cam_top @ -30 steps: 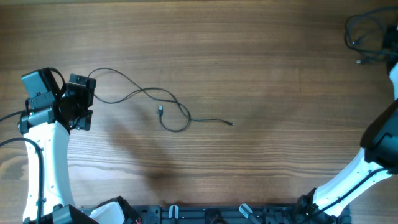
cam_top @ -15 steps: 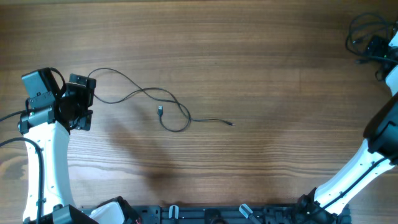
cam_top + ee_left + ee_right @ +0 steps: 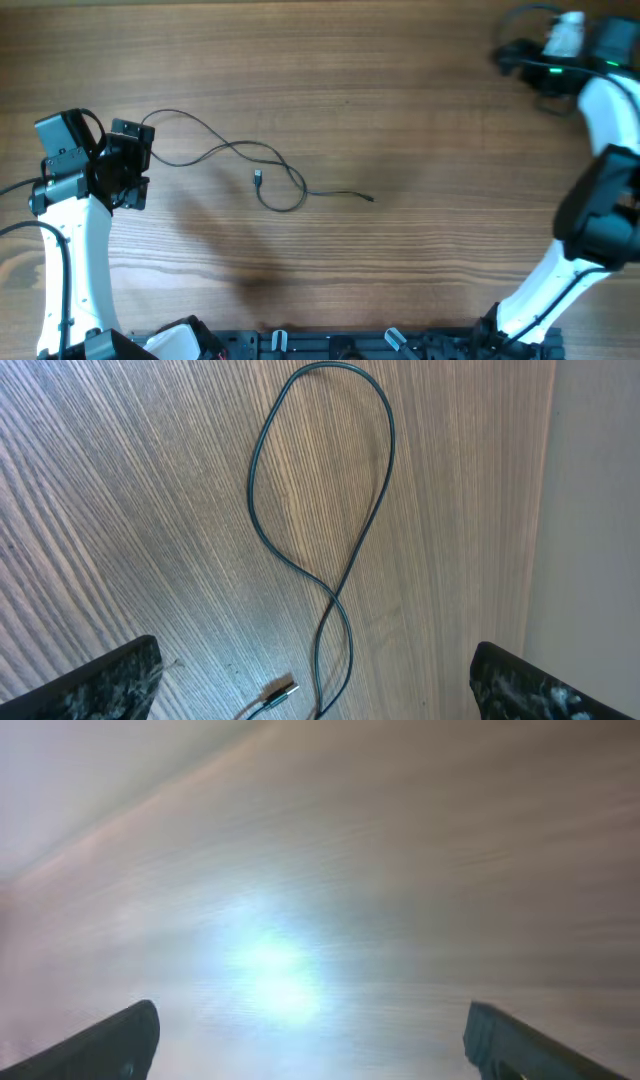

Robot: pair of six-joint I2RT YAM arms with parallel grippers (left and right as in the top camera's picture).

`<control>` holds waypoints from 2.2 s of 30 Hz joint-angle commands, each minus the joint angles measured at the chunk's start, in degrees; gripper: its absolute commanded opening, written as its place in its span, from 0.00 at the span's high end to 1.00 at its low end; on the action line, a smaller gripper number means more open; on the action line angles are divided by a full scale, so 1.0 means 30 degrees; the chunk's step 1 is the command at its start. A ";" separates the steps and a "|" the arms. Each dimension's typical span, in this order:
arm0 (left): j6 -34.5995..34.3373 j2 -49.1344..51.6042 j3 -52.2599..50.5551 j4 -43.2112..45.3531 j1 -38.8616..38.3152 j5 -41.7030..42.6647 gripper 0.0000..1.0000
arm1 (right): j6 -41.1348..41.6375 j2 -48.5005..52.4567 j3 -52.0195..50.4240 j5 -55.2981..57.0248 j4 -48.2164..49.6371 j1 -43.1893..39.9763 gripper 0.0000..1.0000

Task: Untangle cables
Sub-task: 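Reach the right gripper to the center and grasp the remaining cable, then carry the cable to the upper right with the right gripper and release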

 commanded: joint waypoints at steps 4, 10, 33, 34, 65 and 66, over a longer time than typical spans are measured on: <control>0.0146 0.0036 0.0335 0.0015 -0.0109 -0.0182 0.00 | -0.1902 -0.0095 0.0029 -0.0714 -0.2900 0.6382 0.00; 0.0146 0.0036 0.0335 0.0015 -0.0109 -0.0182 0.00 | -0.6827 -0.0087 -0.0299 0.1100 -0.3155 1.1650 0.01; 0.0146 0.0036 0.0335 0.0015 -0.0109 -0.0182 0.00 | -1.1264 0.0969 -0.4364 0.5901 0.6936 1.8629 0.26; 0.0146 0.0036 0.0335 0.0015 -0.0109 -0.0182 0.00 | -1.1264 0.1217 -0.4364 0.5916 0.6994 1.8629 0.28; 0.0146 0.0036 0.0335 0.0015 -0.0109 -0.0182 0.00 | -0.3410 -0.2025 -0.4364 1.6997 0.1610 1.5336 0.96; 0.0146 0.0036 0.0335 0.0015 -0.0109 -0.0182 0.00 | -0.3133 -0.2703 -0.4364 1.7384 0.1086 1.4549 0.96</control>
